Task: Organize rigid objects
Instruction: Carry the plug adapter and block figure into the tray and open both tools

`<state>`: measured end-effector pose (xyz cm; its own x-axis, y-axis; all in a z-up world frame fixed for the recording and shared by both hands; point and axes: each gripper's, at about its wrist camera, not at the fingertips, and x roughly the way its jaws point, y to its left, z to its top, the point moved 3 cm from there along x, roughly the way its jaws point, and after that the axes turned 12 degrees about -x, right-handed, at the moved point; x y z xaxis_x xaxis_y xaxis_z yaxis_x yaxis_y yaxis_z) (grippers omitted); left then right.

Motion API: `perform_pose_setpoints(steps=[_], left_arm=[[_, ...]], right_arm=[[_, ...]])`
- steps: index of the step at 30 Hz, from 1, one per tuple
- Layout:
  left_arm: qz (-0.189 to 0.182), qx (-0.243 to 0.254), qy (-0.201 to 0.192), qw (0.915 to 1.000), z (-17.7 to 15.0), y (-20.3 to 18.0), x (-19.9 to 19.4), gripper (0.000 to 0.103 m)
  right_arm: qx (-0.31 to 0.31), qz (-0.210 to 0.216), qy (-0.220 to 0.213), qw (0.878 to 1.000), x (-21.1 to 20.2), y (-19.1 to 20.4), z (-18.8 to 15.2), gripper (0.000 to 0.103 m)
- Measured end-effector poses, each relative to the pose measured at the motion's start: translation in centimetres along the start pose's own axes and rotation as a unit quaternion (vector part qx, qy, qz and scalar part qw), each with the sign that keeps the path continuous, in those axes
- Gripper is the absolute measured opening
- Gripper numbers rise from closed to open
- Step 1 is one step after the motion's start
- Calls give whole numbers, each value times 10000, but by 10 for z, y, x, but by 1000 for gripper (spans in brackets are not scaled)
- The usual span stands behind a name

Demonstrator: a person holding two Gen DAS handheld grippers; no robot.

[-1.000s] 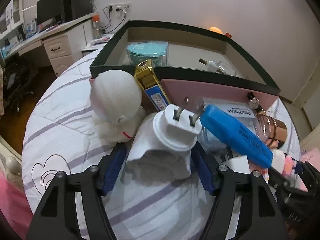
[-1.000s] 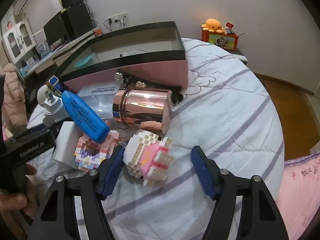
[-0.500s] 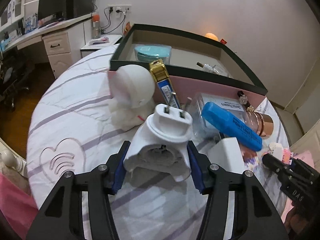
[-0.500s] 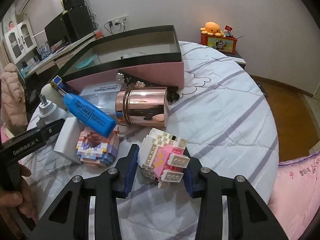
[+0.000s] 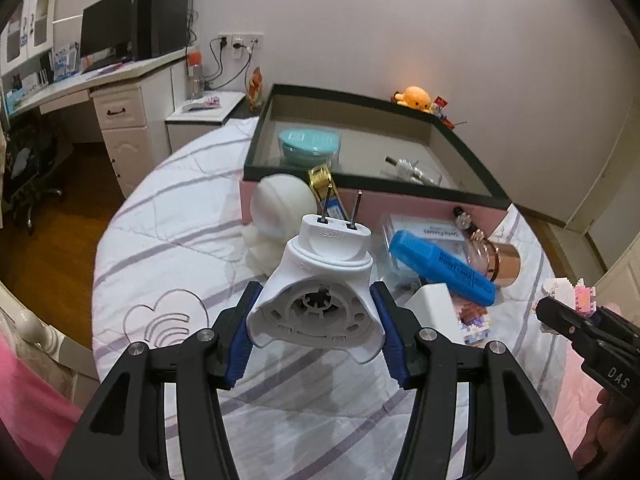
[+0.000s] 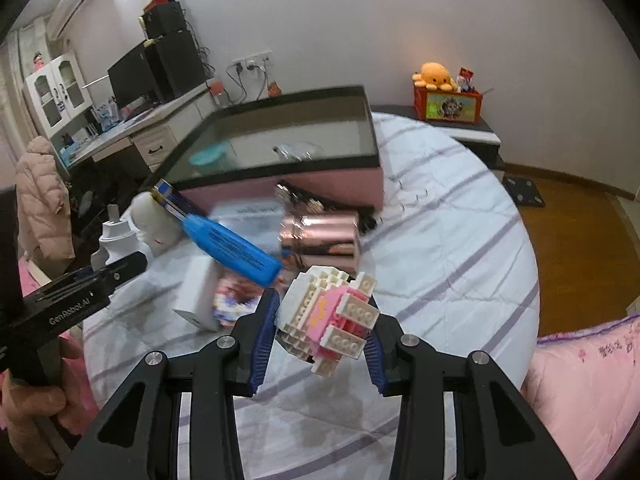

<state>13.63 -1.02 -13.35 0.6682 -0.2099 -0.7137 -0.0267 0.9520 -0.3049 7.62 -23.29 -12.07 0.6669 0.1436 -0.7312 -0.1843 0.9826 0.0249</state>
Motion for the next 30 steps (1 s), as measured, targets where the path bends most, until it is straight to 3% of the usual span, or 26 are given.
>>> perform_pose_setpoints(steps=[7, 17, 24, 30], left_arm=[[-116, 95, -311, 9994, 21, -8, -22, 55], [-206, 244, -624, 9975, 77, -32, -18, 55], [-218, 393, -829, 9955, 124, -58, 6, 55], [-105, 478, -667, 9966, 148, -69, 48, 55]], right_arm=[[-197, 90, -238, 9995, -12, 14, 27, 40], [-639, 215, -580, 9960, 1, 21, 105, 40], [-711, 287, -519, 9957, 43, 13, 159, 40], [-599, 368, -195, 9973, 94, -4, 179, 40]])
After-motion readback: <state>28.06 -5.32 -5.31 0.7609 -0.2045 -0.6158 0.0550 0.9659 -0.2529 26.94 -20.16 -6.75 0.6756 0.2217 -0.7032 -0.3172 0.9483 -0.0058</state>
